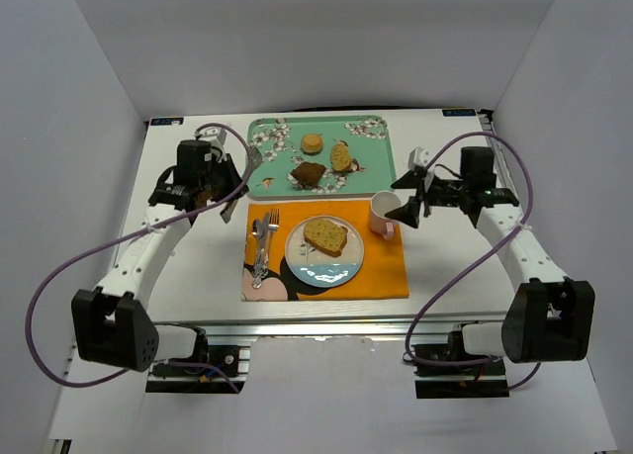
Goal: Place the bread
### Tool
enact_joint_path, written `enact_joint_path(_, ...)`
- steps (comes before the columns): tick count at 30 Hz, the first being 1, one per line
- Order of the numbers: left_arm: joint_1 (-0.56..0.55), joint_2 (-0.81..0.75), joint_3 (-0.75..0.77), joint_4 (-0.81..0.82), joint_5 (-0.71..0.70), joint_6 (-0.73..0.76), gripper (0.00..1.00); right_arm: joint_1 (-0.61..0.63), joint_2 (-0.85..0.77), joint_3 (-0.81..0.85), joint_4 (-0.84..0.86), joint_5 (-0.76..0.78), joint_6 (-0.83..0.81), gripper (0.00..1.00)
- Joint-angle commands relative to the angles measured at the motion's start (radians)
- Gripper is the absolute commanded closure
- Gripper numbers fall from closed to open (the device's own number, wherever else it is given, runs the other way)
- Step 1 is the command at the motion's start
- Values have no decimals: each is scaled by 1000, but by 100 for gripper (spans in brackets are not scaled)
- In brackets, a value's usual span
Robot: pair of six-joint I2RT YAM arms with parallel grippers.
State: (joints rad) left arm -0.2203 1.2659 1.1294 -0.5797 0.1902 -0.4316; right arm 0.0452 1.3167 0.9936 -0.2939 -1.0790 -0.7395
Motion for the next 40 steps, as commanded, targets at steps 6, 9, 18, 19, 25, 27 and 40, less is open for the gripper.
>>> enact_joint_path(6, 215, 203, -144, 451, -195, 340, 100, 153, -30, 50, -145, 120, -166, 18)
enact_joint_path(9, 272, 308, -174, 543, -155, 329, 99, 188, -27, 39, -99, 178, -84, 18)
enact_joint_path(18, 292, 431, -197, 613, -139, 289, 57, 217, -25, 34, -16, 290, 63, 17)
enact_joint_path(19, 300, 434, -200, 600, -153, 287, 50, 217, -22, 37, 17, 307, 139, 11)
enact_joint_path(25, 328, 412, -232, 560, -161, 289, 34, 217, 15, 91, 96, 542, 388, 11)
enact_joint_path(27, 331, 400, -238, 557, -158, 289, 30, 219, 38, 141, 88, 631, 463, 11)
enact_joint_path(40, 334, 196, -240, 524, -126, 206, 2, 219, 125, 339, 33, 729, 565, 11)
